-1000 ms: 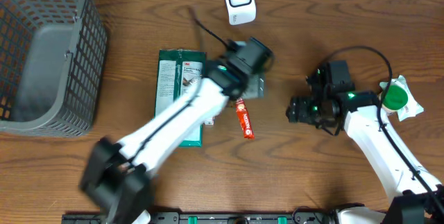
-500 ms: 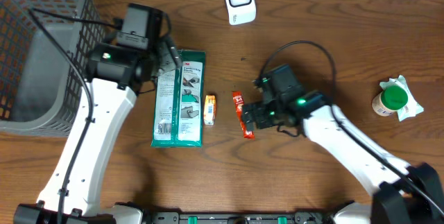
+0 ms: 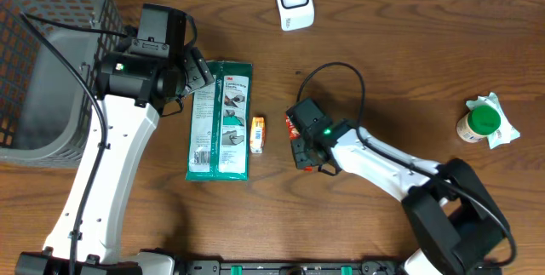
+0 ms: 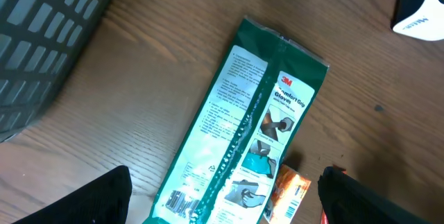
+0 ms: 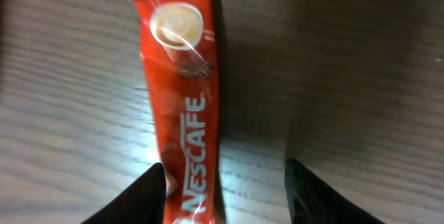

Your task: Scan the item barcode

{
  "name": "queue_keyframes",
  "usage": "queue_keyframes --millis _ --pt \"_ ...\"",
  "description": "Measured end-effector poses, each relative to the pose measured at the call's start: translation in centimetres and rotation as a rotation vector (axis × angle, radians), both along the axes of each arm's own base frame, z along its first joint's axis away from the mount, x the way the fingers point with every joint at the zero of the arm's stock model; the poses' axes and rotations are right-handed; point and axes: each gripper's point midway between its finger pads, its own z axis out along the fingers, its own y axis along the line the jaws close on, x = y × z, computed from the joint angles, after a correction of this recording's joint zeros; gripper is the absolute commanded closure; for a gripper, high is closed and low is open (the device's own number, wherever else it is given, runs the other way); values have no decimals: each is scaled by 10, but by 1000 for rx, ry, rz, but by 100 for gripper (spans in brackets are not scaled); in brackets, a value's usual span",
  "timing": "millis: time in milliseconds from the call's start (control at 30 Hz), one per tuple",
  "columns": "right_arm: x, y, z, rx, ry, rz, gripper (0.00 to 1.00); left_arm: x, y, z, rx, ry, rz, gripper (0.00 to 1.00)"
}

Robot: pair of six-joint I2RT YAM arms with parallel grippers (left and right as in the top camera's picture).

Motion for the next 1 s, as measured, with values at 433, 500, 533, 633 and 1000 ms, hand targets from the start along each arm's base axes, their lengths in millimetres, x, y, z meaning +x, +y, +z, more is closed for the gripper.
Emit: queue_keyframes --millis 433,500,533,633,1000 --pt "3 -5 13 -32 8 4 99 0 0 0 0 0 0 13" --pt "16 -6 34 -9 -26 -15 99 0 0 0 0 0 0 13" --pt "24 -7 50 7 -50 -27 99 0 0 0 0 0 0 13" --pt "44 -11 109 46 -115 -52 99 0 0 0 0 1 0 13" --pt "93 -13 282 95 -273 -33 99 0 0 0 0 2 0 13"
